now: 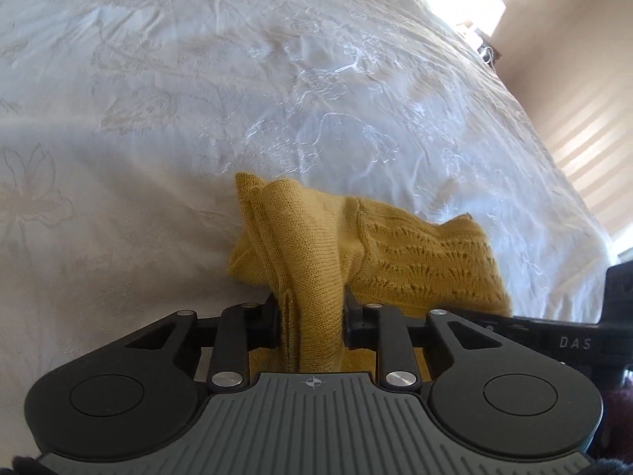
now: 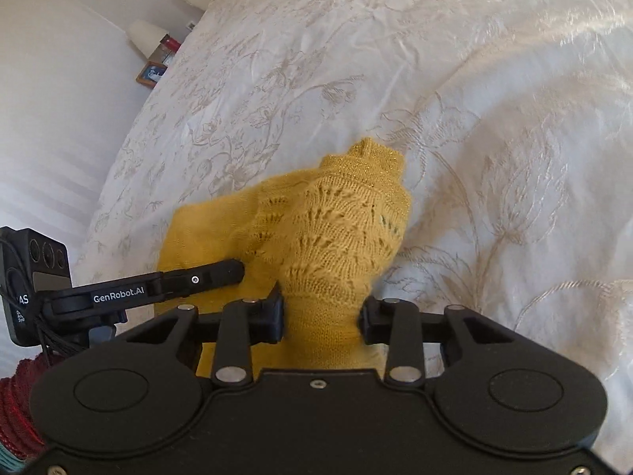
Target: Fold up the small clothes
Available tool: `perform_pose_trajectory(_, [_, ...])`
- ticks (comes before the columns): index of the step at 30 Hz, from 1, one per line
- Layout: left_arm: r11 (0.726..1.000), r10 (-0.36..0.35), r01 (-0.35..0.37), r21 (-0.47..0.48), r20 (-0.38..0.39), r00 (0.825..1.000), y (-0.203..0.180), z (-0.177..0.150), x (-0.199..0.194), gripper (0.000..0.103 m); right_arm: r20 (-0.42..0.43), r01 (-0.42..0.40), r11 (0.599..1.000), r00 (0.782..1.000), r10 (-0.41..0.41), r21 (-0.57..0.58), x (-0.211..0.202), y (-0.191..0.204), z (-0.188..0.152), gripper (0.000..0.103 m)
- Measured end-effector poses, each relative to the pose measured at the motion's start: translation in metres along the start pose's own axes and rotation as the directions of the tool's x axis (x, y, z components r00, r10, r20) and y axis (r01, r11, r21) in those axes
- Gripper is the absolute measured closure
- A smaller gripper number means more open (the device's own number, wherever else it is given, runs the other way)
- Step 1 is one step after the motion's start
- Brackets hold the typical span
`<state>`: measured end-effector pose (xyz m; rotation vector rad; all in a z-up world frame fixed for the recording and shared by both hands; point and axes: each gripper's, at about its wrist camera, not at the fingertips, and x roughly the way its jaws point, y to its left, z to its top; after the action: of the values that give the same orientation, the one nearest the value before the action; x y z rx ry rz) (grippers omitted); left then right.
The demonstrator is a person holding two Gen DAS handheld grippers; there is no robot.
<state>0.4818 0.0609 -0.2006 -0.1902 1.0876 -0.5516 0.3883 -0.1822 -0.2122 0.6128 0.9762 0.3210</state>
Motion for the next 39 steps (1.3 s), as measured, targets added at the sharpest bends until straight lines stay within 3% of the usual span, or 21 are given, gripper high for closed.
perform_pose_trajectory(7, [0.995,-0.024,0.013,0.097,0.113,0.993,-0.048,-0.016,-0.064,0.078,0.074,-0.024,0.991,0.997,0.034,-0.13,-0.06,0.053,-0.015,0.064])
perform_pose_trajectory(15, [0.983,-0.062,0.027,0.179,0.189,0.98,-0.097,-0.048,-0.135,0.078,0.129,-0.067,0.981,0.987,0.091,-0.179,-0.126,0.093,-0.047,0.065])
perform_pose_trajectory(23, [0.973,-0.092,0.053,0.226,0.163,0.982,-0.142,-0.104,-0.192,0.081,0.106,-0.137,0.972,0.982,0.159,-0.188,-0.177,0.116,-0.093,0.065])
perform_pose_trajectory(31, [0.989,-0.124,0.116,0.09,0.079,0.989,-0.142,-0.138,-0.221,0.081,0.02,-0.248,0.964,0.968,0.251,-0.098,-0.204,0.11,-0.125,0.064])
perform_pose_trajectory(34, [0.993,-0.09,0.083,0.081,0.092,0.992,-0.126,-0.14,-0.198,0.078,0.026,-0.162,0.985,0.986,0.164,-0.064,-0.19,0.084,-0.131,0.063])
perform_pose_trajectory(36, [0.991,0.074,-0.087,0.1,0.131,0.989,-0.109,-0.14,-0.172,0.076,0.07,0.04,0.998,0.997,-0.037,-0.042,-0.171,0.056,-0.133,0.053])
perform_pose_trajectory(38, [0.965,0.236,-0.249,0.08,0.147,0.961,-0.085,-0.137,-0.147,0.078,0.092,0.268,0.962,0.961,-0.262,-0.055,-0.152,0.029,-0.134,0.053])
perform_pose_trajectory(39, [0.959,0.269,-0.278,0.053,0.132,0.954,-0.073,-0.135,-0.139,0.078,0.083,0.32,0.947,0.945,-0.315,-0.044,-0.147,0.019,-0.136,0.053])
